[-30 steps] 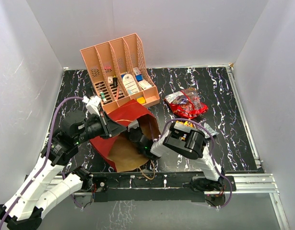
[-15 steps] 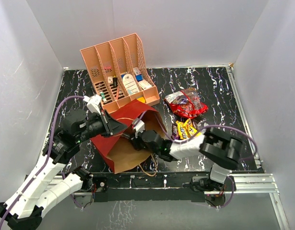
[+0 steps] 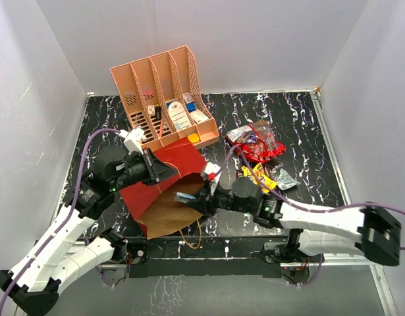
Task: Take the snacks out of the paper bag
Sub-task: Take out the snack from the paper bag, then place the snack at the center of the board.
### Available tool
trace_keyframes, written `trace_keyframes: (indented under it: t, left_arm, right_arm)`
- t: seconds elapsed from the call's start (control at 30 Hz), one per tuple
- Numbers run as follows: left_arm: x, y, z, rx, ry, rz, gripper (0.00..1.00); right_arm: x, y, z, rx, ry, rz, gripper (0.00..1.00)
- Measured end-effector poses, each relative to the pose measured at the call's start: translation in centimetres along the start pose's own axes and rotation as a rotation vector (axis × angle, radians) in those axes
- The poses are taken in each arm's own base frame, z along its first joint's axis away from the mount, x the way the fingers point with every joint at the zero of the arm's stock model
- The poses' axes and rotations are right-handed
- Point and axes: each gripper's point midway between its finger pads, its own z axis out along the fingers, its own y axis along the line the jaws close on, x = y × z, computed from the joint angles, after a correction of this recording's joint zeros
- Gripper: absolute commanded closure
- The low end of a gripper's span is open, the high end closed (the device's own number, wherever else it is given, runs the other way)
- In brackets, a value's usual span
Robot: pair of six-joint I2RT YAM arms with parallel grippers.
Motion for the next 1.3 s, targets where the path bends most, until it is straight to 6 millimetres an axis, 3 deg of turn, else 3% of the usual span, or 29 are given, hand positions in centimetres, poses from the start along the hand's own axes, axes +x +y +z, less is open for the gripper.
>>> trace_keyframes:
  t: [0.13,0.3,0.4,0.47,0.67,0.77,1.0,1.17,1.3]
  left_arm:
    - [0.1,0.2,0.3,-0.008,0.007,-0.004,1.0]
    - [0.1,0.4,0.3,-0.02,0.006,-0.004,1.0]
    - [0.1,0.7,0.3,-0.031,0.006,-0.006,1.0]
    - [0.2,0.8,0.2,-0.038,0.008,-0.008,1.0]
    - [0.3,1.0,0.2,-0.047,0.011,-0.007,1.0]
    - [0.3,1.0,0.2,-0.046,0.012,-0.007,1.0]
    - [0.3,0.8,0.7,-0.036,0.023,-0.008,1.0]
    - [0.3,0.7,0.7,-0.029,0.022,-0.006,1.0]
    - [0.2,0.6,0.6,-0.024,0.022,-0.006,1.0]
  right_arm:
    - [-3.5,-0.6,-3.7,0.094,-0.074,-0.034,0.87]
    - [-8.9,-4.0,-9.4,0.358,-0.24,-0.074,0.87]
    - [-10.5,-6.8,-11.9,0.554,-0.292,-0.059,0.88]
    - [-10.5,-9.1,-13.2,0.706,-0.29,-0.039,0.88]
    - [-5.7,-15.4,-15.8,1.022,-0.16,0.051,0.88]
    - [-2.8,-18.5,-18.0,1.14,-0.128,0.148,0.88]
    - [2.7,-23.5,-22.4,1.359,-0.081,0.395,0.88]
    - [6.4,-24.7,-23.1,1.412,-0.012,0.511,0.87]
    - [7.7,-24.5,-22.5,1.39,0.006,0.558,0.83]
